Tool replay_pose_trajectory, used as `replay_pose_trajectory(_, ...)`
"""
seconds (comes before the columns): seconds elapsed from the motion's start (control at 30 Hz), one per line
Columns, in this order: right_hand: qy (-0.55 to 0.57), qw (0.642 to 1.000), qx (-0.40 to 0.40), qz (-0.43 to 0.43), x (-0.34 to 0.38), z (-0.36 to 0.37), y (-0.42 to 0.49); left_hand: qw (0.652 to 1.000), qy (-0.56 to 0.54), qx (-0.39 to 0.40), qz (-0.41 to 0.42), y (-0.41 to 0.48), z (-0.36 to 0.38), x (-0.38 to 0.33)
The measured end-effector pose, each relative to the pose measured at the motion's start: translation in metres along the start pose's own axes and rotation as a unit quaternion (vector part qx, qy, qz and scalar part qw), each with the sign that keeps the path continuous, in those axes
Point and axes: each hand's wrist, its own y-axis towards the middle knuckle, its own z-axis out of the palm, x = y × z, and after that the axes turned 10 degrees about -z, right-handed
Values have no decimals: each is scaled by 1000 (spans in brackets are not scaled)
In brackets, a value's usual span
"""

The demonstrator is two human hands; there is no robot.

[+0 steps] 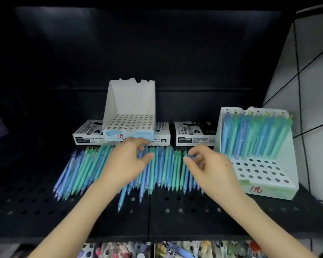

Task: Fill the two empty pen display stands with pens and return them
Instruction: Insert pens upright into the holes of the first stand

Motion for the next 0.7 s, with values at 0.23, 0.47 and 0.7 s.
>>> replay_pose_trajectory(0.23, -68, 992, 109, 4, 13, 53, 36, 990, 98, 39, -96, -2, -9, 31)
replay_pose_trajectory(0.47, -75, 988, 129, 48, 16, 61, 36, 981, 15, 76, -177, 6, -5, 24)
replay_pose_trajectory(0.7, -6, 986, 116, 116, 14, 62, 38, 967, -48, 85, -236, 10, -4, 26)
